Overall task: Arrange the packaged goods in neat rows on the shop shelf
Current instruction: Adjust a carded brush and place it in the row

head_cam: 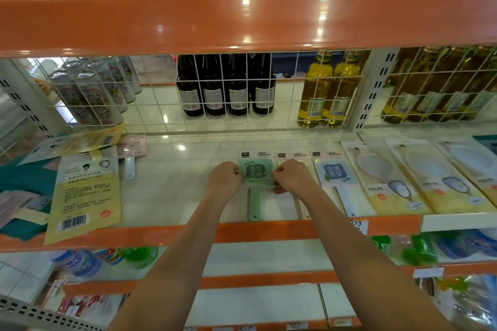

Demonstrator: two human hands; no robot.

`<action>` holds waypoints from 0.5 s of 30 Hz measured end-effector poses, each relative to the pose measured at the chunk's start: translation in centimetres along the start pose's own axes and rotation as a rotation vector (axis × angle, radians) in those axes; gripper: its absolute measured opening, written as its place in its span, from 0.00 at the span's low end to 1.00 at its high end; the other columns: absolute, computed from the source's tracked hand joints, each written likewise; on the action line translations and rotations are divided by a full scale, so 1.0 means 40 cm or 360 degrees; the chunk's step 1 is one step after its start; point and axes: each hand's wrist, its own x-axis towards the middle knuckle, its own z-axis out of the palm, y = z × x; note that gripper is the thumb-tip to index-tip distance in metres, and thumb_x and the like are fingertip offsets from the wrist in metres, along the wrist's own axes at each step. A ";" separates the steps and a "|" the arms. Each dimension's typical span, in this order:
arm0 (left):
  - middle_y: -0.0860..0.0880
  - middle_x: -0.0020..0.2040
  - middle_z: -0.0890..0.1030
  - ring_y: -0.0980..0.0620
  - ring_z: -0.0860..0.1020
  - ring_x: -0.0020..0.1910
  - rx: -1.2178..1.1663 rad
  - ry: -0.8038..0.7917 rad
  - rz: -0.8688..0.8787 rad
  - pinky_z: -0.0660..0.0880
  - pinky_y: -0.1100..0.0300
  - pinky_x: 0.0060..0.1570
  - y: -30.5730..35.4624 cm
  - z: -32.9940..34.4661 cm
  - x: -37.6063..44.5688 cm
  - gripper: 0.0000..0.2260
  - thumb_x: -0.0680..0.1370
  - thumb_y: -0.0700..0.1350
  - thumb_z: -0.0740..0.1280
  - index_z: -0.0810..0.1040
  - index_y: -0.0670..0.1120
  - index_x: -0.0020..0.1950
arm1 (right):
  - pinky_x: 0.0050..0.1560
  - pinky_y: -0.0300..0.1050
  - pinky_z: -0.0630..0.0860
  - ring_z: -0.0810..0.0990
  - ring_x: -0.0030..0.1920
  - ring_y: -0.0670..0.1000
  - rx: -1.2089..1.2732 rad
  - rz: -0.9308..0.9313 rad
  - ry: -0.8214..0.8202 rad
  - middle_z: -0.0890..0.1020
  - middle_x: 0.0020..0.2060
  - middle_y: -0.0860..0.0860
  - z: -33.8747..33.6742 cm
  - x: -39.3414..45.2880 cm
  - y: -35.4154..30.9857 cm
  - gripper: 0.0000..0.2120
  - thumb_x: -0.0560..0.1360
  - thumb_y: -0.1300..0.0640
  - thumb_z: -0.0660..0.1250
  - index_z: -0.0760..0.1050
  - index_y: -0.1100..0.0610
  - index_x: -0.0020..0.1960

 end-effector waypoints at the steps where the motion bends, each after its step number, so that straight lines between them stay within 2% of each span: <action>1: 0.45 0.59 0.79 0.47 0.77 0.56 -0.0009 0.0001 -0.0003 0.70 0.59 0.51 -0.001 0.000 -0.002 0.13 0.80 0.43 0.61 0.75 0.42 0.63 | 0.52 0.52 0.81 0.85 0.42 0.55 0.0022 0.0001 0.0001 0.85 0.43 0.60 -0.001 -0.001 -0.001 0.11 0.78 0.59 0.62 0.78 0.67 0.51; 7: 0.46 0.56 0.80 0.48 0.79 0.51 -0.0043 -0.0018 -0.0032 0.71 0.59 0.47 -0.013 0.003 -0.007 0.11 0.79 0.44 0.63 0.77 0.42 0.60 | 0.53 0.51 0.80 0.85 0.41 0.54 -0.0032 0.0001 0.0003 0.85 0.41 0.58 -0.002 -0.003 -0.013 0.11 0.78 0.57 0.63 0.78 0.65 0.51; 11: 0.45 0.58 0.80 0.47 0.78 0.55 -0.0038 -0.0003 -0.0040 0.71 0.59 0.49 -0.011 0.002 -0.014 0.12 0.79 0.43 0.63 0.75 0.42 0.62 | 0.57 0.51 0.77 0.85 0.41 0.52 -0.0138 0.0005 0.0025 0.85 0.39 0.55 0.001 -0.011 -0.019 0.12 0.78 0.55 0.61 0.78 0.63 0.51; 15: 0.45 0.59 0.79 0.48 0.76 0.58 0.0042 -0.0007 -0.0019 0.68 0.61 0.48 -0.004 0.001 -0.016 0.13 0.80 0.43 0.62 0.74 0.41 0.63 | 0.51 0.48 0.81 0.85 0.41 0.53 -0.0090 0.0016 0.0025 0.85 0.42 0.57 0.002 -0.020 -0.022 0.11 0.79 0.57 0.62 0.78 0.64 0.52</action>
